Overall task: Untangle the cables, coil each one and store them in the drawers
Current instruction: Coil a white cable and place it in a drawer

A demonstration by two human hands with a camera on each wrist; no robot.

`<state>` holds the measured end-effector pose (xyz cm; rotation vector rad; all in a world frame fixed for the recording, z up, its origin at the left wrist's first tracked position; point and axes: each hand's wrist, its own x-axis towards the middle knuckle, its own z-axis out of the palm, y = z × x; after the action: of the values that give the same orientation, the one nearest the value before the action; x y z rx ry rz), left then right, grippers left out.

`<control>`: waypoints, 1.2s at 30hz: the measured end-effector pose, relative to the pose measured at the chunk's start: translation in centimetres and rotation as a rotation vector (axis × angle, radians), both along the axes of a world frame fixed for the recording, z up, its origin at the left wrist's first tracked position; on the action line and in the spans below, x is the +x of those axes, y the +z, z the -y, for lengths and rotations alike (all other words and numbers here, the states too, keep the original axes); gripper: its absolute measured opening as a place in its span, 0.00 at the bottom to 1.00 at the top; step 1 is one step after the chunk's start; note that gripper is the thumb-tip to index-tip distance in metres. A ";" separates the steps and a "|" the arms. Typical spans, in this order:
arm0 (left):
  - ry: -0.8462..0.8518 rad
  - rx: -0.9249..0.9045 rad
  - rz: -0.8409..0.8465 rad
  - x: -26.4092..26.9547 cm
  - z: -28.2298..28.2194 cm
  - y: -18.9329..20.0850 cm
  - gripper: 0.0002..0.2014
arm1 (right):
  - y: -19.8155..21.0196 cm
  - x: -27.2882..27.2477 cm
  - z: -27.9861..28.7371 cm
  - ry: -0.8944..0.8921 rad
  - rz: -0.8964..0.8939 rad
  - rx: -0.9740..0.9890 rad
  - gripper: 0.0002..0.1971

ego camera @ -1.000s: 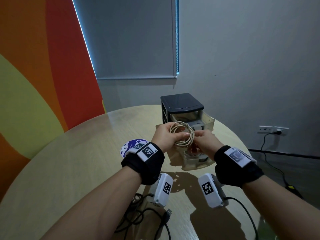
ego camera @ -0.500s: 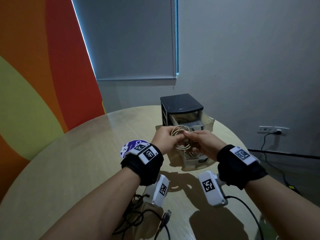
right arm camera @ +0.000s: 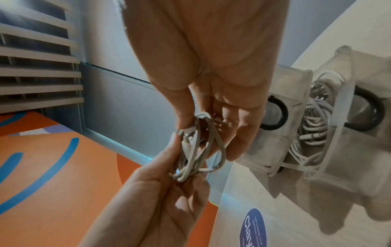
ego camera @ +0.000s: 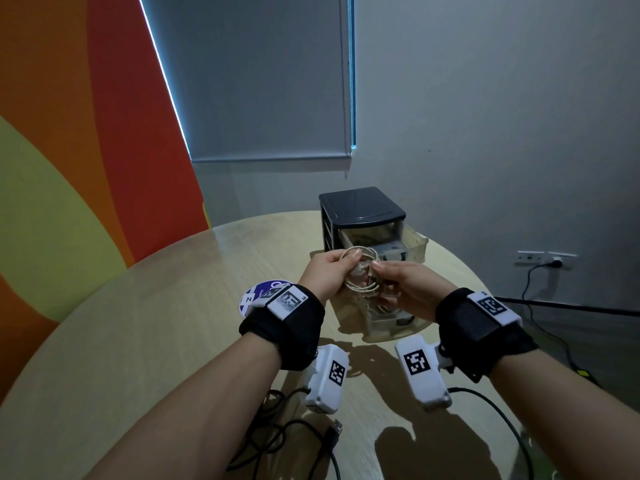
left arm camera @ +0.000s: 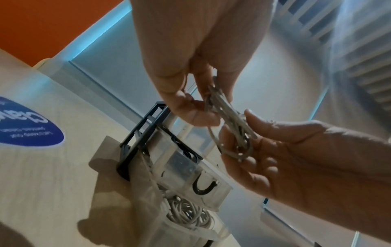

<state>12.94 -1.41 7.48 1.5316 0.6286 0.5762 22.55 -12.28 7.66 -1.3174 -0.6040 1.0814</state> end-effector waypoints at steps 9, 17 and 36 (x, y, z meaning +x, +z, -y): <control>0.059 0.041 0.042 -0.1 0.1 -0.2 0.08 | 0.2 -0.2 0.0 -0.029 0.074 -0.033 0.14; -0.018 -0.057 0.042 0.3 0.6 -0.2 0.12 | 0.4 0.1 -0.6 -0.054 -0.123 0.092 0.14; 0.004 -0.202 0.084 4.7 -0.9 4.0 0.07 | 2.5 4.8 -2.7 -0.464 0.134 0.120 0.15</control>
<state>17.60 -0.49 11.46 1.3104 0.6070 0.5602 27.38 -9.56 10.14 -1.3455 -0.4233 0.5735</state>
